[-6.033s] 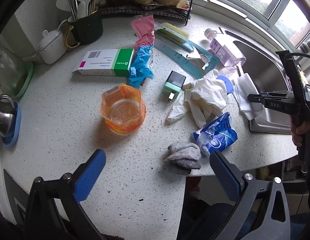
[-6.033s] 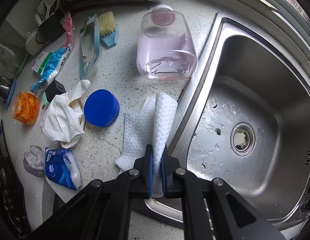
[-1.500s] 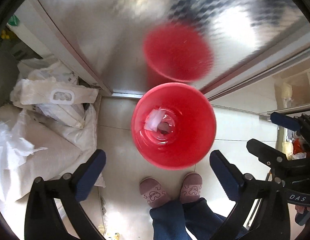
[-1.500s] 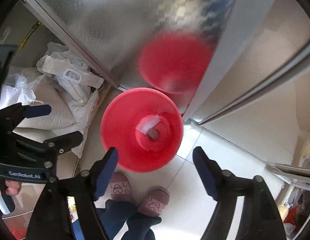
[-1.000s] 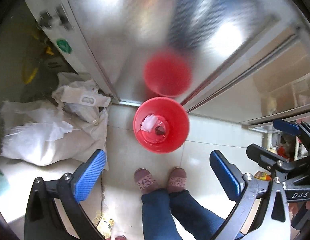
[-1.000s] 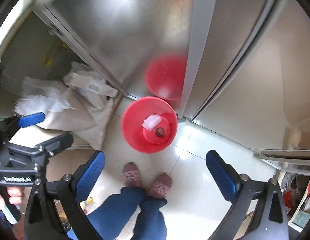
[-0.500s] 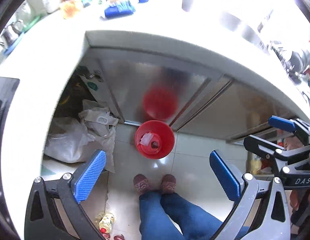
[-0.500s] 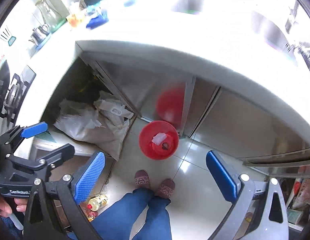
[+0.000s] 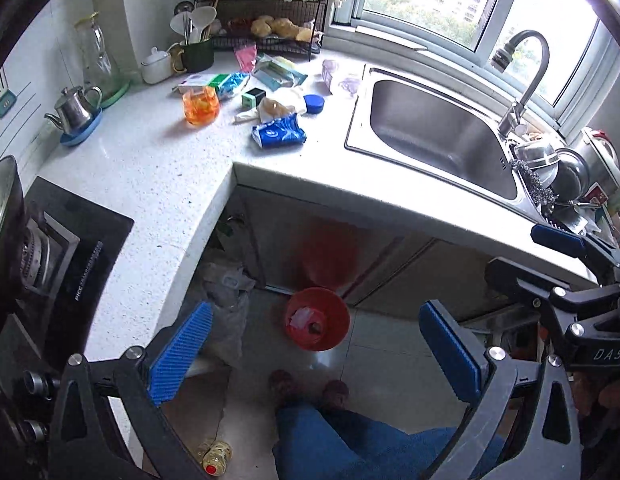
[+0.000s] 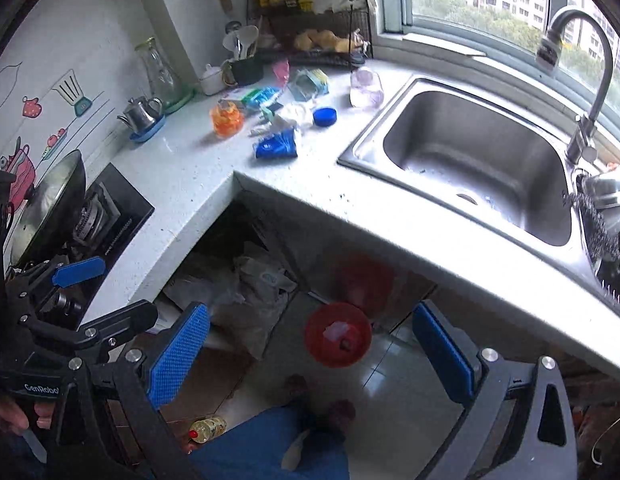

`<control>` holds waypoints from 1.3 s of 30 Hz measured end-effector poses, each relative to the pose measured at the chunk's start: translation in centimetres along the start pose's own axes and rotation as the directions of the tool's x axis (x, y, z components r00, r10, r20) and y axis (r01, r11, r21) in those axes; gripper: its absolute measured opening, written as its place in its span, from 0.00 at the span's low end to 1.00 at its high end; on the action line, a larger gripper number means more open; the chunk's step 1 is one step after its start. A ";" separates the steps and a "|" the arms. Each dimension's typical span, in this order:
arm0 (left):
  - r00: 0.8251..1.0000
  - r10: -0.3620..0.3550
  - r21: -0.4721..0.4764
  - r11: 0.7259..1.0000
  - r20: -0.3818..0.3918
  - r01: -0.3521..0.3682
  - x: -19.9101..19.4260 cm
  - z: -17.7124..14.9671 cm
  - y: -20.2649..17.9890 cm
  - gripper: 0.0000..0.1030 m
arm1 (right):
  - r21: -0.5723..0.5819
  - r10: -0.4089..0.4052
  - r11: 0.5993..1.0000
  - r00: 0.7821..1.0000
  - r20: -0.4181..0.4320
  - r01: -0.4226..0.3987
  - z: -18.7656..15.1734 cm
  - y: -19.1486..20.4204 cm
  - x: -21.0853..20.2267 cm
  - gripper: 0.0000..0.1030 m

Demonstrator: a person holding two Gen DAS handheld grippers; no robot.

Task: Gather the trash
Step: 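Raise both tools back up to the counter, then grasp the blue tissue packet with the right gripper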

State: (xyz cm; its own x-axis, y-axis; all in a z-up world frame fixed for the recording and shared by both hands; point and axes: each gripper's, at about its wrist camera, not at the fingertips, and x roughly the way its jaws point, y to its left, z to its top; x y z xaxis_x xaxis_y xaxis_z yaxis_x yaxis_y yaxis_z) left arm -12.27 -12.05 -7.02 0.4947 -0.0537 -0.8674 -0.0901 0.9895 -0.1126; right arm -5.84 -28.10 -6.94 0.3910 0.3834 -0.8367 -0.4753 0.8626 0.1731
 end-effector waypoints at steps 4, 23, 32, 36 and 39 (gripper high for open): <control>0.999 0.015 0.030 0.999 0.038 -0.016 -2.4 1.7 0.9 1.00 | -0.036 -0.022 0.999 0.997 0.080 0.025 2.1 1.0 -2.0 0.98; 0.998 -0.030 0.027 0.999 0.046 0.029 1.9 12.3 9.3 1.00 | -0.089 -0.120 0.987 0.983 0.138 0.133 12.2 5.0 3.4 0.98; 0.999 -0.021 -0.038 0.999 -0.036 0.020 7.5 16.3 14.3 1.00 | -0.073 -0.103 0.992 0.995 0.006 0.103 16.5 5.7 10.0 0.98; 0.996 -0.027 -0.065 0.998 -0.085 0.022 10.8 17.6 16.1 1.00 | -0.066 -0.122 0.991 0.990 -0.073 0.117 17.8 5.6 13.9 0.98; 0.992 -0.023 -0.070 0.997 -0.123 0.015 13.1 18.2 17.1 1.00 | -0.061 -0.115 0.992 0.984 -0.133 0.107 18.5 5.4 16.8 0.98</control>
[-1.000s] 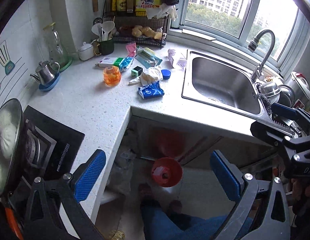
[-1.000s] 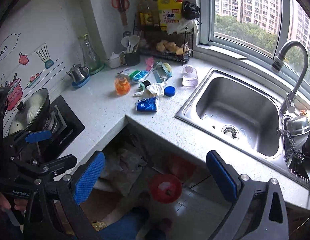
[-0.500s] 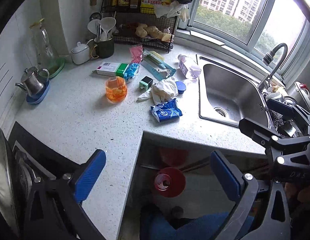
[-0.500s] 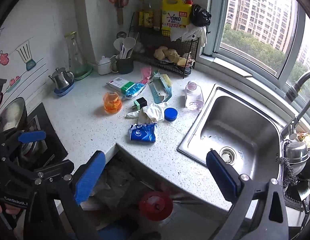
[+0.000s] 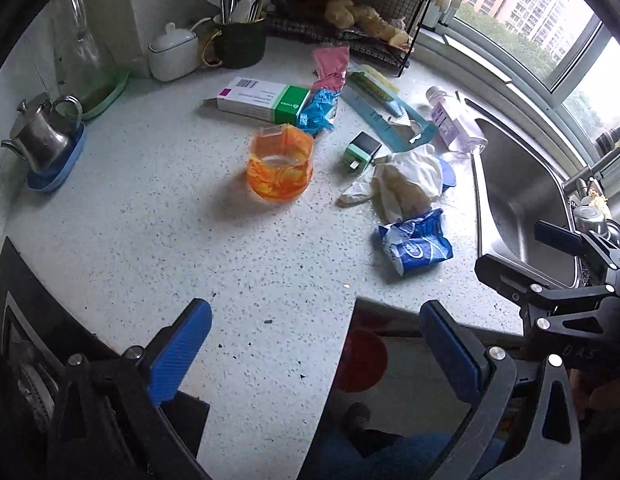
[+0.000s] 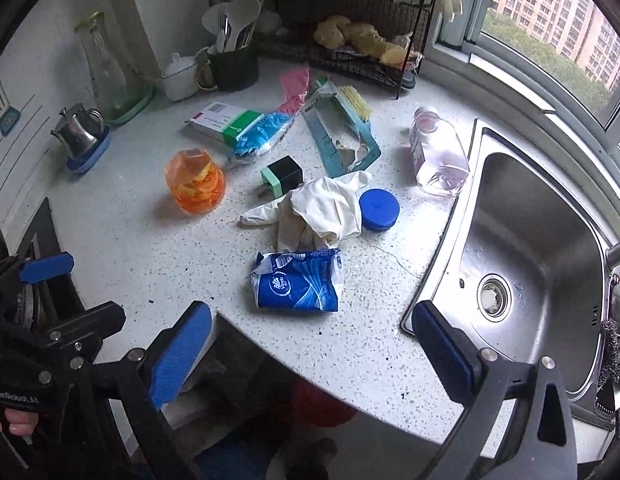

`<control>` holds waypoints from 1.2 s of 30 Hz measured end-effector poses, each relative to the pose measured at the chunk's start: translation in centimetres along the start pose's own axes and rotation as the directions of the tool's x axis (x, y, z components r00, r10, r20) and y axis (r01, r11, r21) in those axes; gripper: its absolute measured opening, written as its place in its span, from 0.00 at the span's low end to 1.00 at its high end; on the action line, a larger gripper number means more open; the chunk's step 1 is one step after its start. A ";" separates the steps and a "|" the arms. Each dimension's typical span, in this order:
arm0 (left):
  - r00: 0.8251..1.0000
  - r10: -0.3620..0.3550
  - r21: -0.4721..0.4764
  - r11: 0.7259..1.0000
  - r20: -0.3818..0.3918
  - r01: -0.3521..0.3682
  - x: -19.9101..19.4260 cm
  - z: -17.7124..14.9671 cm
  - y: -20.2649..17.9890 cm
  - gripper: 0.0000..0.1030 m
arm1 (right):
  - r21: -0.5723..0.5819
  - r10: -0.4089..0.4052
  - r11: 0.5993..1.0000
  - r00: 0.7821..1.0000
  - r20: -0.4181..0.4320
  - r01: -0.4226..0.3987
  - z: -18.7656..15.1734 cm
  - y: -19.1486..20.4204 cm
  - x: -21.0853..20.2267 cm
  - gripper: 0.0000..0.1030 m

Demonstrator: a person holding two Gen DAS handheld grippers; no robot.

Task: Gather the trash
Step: 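Grasp the blue tissue packet with the right gripper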

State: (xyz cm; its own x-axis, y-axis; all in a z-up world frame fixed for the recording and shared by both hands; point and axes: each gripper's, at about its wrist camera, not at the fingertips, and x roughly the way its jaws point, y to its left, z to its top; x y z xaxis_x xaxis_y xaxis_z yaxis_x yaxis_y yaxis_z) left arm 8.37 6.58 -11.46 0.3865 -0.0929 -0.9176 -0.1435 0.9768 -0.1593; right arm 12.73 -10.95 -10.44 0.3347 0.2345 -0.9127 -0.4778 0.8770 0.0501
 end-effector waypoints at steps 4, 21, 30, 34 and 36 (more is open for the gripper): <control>0.999 -0.001 0.014 1.000 -0.037 0.002 1.9 0.9 0.4 1.00 | 0.033 0.027 0.999 0.995 -0.091 -0.024 0.9 -0.8 3.7 0.96; 0.994 0.016 -0.010 1.000 -0.110 -0.017 4.4 0.8 2.9 1.00 | 0.072 0.074 0.996 0.978 -0.195 -0.061 1.2 -1.2 9.4 0.46; 0.996 0.012 -0.013 1.000 -0.088 -0.013 3.7 1.2 2.7 1.00 | 0.129 0.053 0.991 0.986 -0.159 -0.033 -0.1 -3.1 7.6 0.11; 0.996 0.023 -0.001 1.000 -0.089 -0.024 3.8 1.6 2.2 1.00 | 0.148 0.122 0.984 0.979 -0.165 -0.098 -0.4 -3.3 8.1 0.09; 0.996 0.026 0.008 1.000 -0.084 -0.025 3.7 1.9 2.1 1.00 | 0.165 0.130 0.981 0.979 -0.155 -0.104 -0.7 -3.6 7.6 0.08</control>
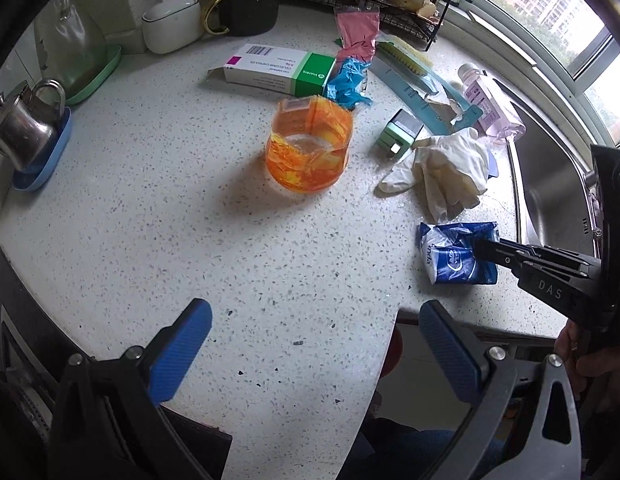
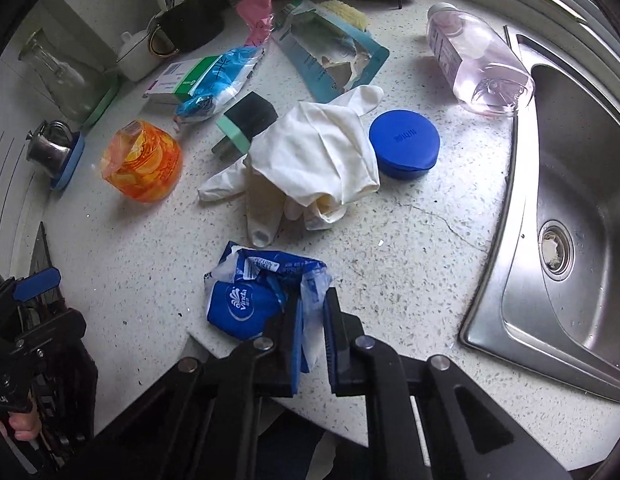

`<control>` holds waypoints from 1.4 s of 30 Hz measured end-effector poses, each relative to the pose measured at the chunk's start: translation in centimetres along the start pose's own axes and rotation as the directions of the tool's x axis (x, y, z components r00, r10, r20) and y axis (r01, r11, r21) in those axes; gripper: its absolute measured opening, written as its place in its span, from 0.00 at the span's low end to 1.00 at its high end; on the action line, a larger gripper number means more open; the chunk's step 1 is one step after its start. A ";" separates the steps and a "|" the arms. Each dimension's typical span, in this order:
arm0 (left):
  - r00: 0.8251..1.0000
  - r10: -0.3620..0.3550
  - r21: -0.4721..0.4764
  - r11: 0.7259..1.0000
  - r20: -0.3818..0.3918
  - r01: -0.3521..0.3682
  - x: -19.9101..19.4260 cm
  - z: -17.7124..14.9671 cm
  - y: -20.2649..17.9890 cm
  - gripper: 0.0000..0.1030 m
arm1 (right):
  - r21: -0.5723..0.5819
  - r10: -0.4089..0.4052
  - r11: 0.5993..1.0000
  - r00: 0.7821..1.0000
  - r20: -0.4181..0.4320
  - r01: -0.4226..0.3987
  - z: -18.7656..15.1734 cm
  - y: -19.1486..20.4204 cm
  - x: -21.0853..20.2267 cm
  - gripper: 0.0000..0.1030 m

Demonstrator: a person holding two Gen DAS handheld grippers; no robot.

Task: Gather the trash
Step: 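Grasp the blue tissue packet with the right gripper, then grasp the orange plastic cup with the left gripper while the right gripper holds the packet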

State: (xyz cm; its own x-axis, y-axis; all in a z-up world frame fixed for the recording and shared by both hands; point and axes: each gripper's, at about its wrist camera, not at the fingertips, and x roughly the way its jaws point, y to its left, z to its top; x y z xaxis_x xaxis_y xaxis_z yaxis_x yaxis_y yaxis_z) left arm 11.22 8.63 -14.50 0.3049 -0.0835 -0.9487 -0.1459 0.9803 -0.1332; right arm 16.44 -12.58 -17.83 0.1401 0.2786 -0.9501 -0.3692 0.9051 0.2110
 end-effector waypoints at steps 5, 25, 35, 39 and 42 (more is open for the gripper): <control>1.000 0.010 0.007 1.000 0.016 -0.010 -0.3 1.2 0.0 1.00 | -0.002 -0.002 1.000 1.000 0.022 0.002 0.0 0.1 -1.9 0.06; 0.998 0.055 0.061 0.997 -0.028 -0.054 6.7 10.0 0.6 1.00 | 0.120 -0.044 0.992 0.997 0.059 0.037 0.6 -2.6 -5.3 0.05; 0.998 0.052 0.041 0.998 -0.044 -0.051 7.7 10.3 1.1 0.63 | 0.153 -0.047 0.988 0.997 0.055 0.038 0.0 -3.1 -5.7 0.05; 0.999 0.043 0.053 0.998 -0.020 -0.041 6.4 9.3 0.4 0.63 | 0.152 -0.041 0.988 0.997 0.069 0.031 0.1 -3.0 -6.3 0.05; 0.999 0.043 0.066 0.997 0.009 -0.043 4.4 8.3 -0.4 0.63 | 0.137 -0.037 0.990 0.996 0.080 0.026 0.2 -2.6 -7.0 0.05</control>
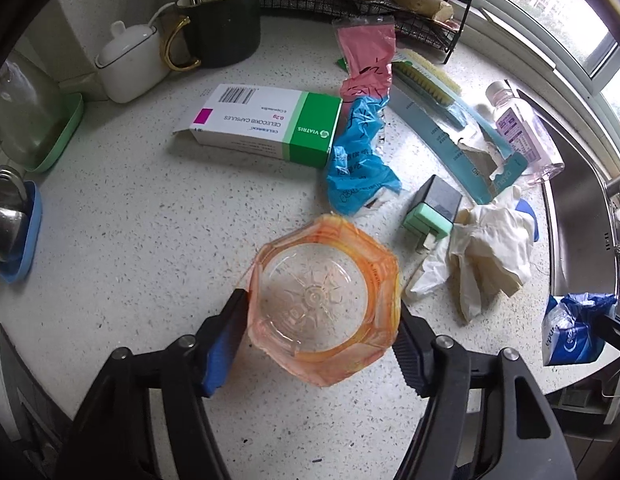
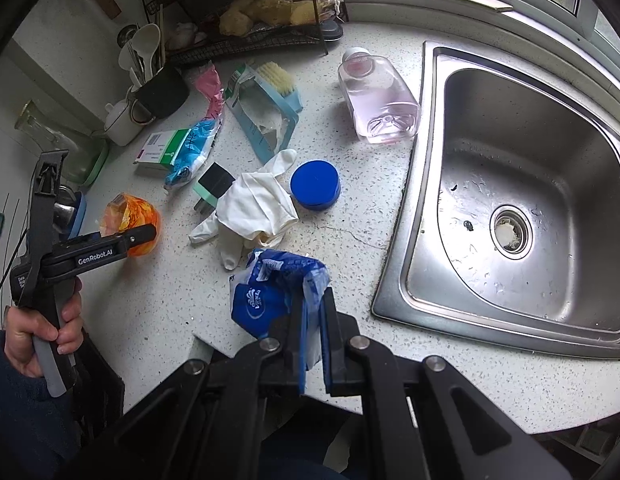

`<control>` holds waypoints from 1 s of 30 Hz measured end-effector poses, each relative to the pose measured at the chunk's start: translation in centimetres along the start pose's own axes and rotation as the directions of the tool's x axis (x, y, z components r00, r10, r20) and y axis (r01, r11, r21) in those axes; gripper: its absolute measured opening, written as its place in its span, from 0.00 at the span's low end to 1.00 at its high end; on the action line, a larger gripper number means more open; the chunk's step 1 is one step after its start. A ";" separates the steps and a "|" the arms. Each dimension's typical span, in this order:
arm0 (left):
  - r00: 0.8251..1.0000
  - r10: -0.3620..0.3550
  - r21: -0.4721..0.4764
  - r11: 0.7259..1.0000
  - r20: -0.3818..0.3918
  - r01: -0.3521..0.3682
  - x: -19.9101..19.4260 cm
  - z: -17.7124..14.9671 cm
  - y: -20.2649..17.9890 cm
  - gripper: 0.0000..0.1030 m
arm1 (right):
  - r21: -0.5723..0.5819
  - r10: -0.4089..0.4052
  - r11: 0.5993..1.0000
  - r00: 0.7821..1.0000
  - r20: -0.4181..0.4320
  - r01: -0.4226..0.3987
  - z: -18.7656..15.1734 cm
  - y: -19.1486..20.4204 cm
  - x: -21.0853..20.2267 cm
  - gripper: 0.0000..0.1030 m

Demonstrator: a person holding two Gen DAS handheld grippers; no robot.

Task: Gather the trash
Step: 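Grasp the orange plastic cup with the left gripper while the right gripper holds the packet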

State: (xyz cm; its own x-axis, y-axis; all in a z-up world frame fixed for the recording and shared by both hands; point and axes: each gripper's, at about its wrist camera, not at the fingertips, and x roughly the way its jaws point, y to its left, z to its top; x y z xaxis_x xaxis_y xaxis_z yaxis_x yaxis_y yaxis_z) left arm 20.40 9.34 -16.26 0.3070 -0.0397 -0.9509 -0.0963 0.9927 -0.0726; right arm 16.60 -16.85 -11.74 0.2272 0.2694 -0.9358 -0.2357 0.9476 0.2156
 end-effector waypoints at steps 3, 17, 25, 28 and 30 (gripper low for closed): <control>0.999 -0.002 0.017 1.000 0.033 0.001 -2.3 -1.2 -1.1 0.63 | -0.020 0.007 1.000 1.000 0.013 -0.007 -0.1 0.3 -0.9 0.05; 0.991 -0.025 0.048 0.999 0.134 0.019 -11.1 -9.6 -8.5 0.63 | -0.137 0.099 0.987 0.993 0.062 -0.089 -4.2 0.0 -6.5 0.05; 0.986 -0.018 0.014 1.000 0.168 0.016 -13.7 -16.1 -13.4 0.63 | -0.217 0.130 0.969 0.990 0.059 -0.115 -9.2 -1.8 -9.1 0.05; 0.984 -0.009 -0.004 1.000 0.176 0.010 -14.5 -18.7 -15.2 0.63 | -0.247 0.142 0.961 0.988 0.059 -0.123 -11.1 -2.7 -10.1 0.05; 0.984 -0.009 -0.008 1.000 0.180 0.011 -15.0 -20.3 -16.5 0.63 | -0.264 0.148 0.956 0.987 0.063 -0.127 -12.3 -3.3 -10.9 0.05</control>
State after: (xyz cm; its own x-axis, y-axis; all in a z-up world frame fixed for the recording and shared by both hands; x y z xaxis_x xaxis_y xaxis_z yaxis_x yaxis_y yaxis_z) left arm -1.90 -8.74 -6.88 0.4730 -0.0276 -0.8806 -0.1003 0.9913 -0.0850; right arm 3.24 -25.04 -5.72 0.2487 0.4172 -0.8741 -0.5035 0.8267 0.2513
